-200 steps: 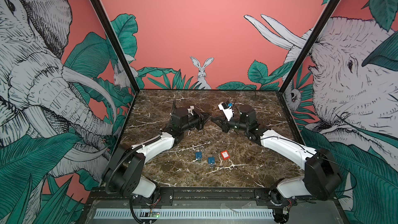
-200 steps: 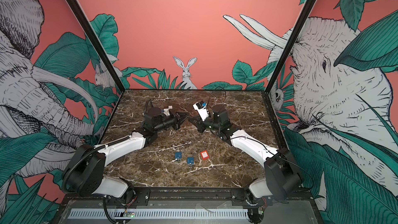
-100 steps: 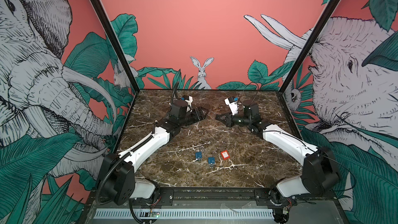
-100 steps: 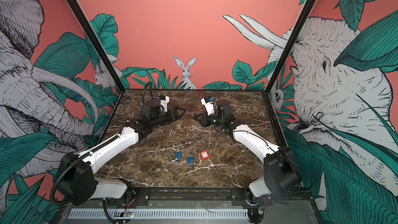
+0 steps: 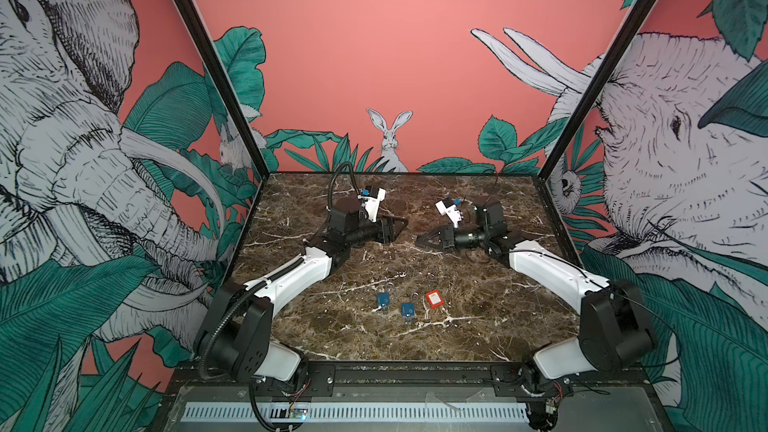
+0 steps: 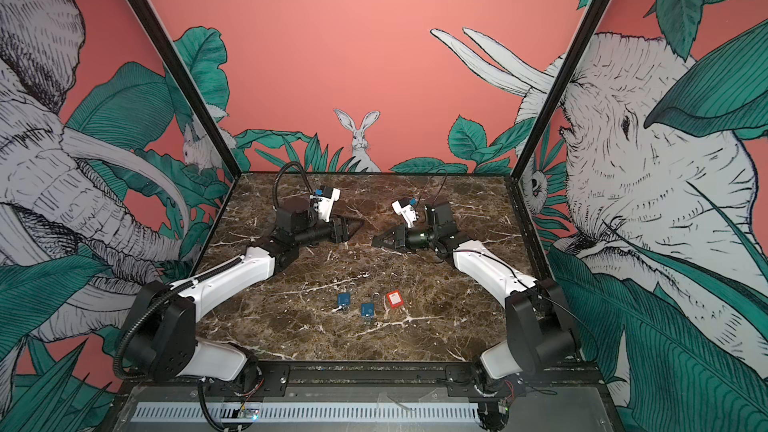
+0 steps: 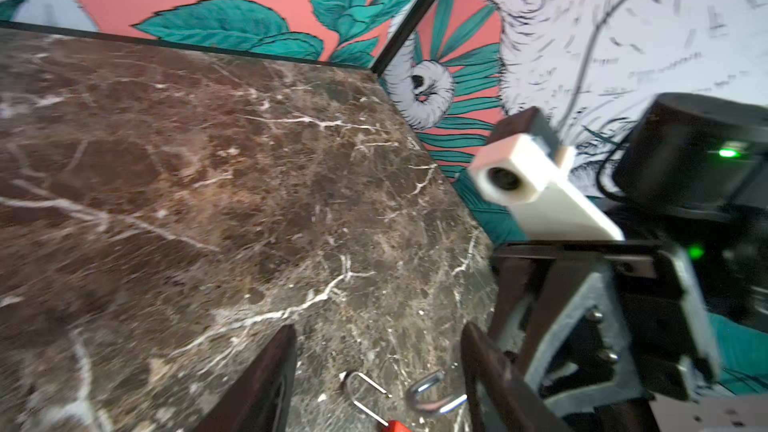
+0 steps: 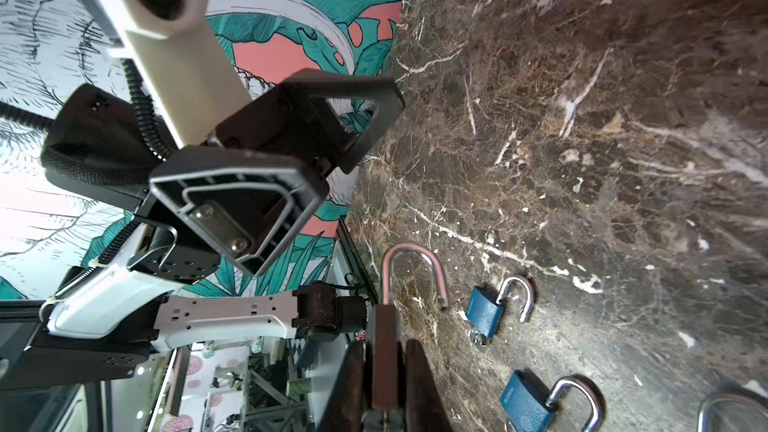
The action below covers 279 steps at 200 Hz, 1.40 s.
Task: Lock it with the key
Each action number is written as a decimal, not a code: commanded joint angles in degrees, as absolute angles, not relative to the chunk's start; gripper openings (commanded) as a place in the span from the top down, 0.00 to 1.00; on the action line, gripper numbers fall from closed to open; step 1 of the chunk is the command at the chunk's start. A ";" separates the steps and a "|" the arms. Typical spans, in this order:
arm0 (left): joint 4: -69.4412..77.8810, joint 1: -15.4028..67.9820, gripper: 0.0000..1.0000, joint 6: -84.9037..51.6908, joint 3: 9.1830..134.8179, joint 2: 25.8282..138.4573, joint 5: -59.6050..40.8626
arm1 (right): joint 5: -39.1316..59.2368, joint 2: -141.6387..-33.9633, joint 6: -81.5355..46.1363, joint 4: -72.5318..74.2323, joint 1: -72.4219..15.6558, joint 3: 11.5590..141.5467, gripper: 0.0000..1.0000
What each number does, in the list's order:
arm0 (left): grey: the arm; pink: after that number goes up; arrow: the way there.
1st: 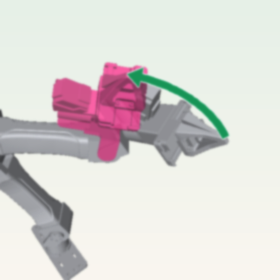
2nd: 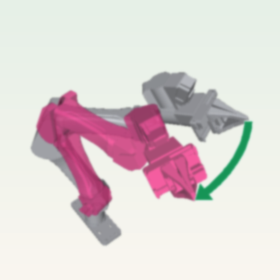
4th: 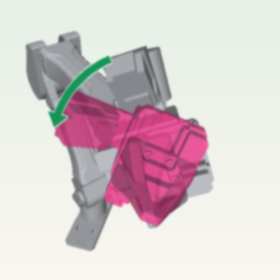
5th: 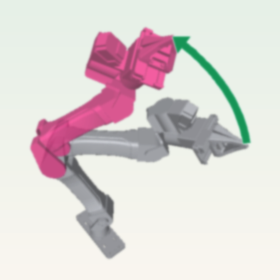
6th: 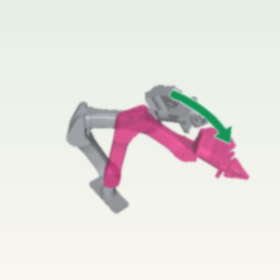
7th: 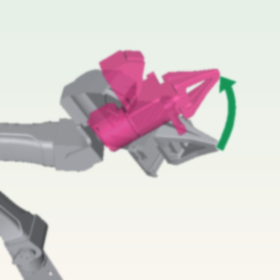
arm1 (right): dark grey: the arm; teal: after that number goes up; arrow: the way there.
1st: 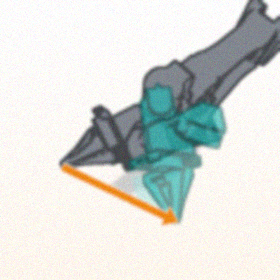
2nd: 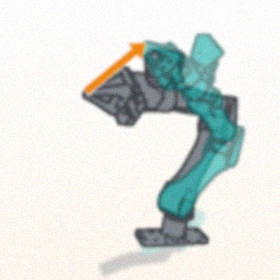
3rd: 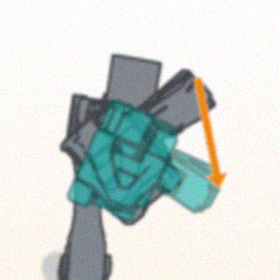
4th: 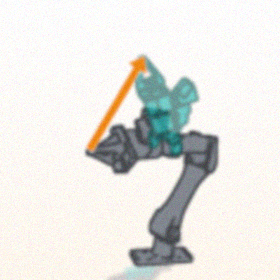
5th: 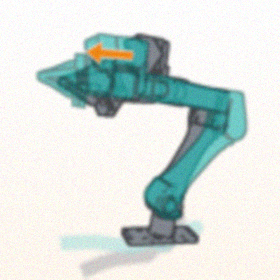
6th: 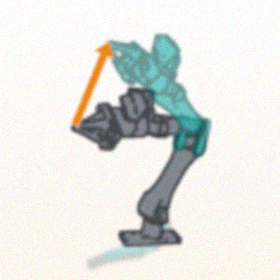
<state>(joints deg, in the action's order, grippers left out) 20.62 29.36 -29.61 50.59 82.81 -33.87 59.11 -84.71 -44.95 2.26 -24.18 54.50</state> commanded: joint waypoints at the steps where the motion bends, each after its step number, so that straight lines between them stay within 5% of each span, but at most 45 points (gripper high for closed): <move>1: 31.31 28.85 0.39 -33.58 49.92 81.92 -43.30 | 62.73 -84.53 -49.37 10.02 -23.81 54.20 1.00; 101: 33.38 28.86 0.60 -38.62 49.18 83.76 -48.95 | 64.51 -83.39 -56.17 18.16 -23.68 55.24 1.00; 279: 35.19 28.83 0.74 -42.11 47.46 84.16 -50.36 | 63.92 -82.36 -56.01 18.30 -22.74 56.20 1.00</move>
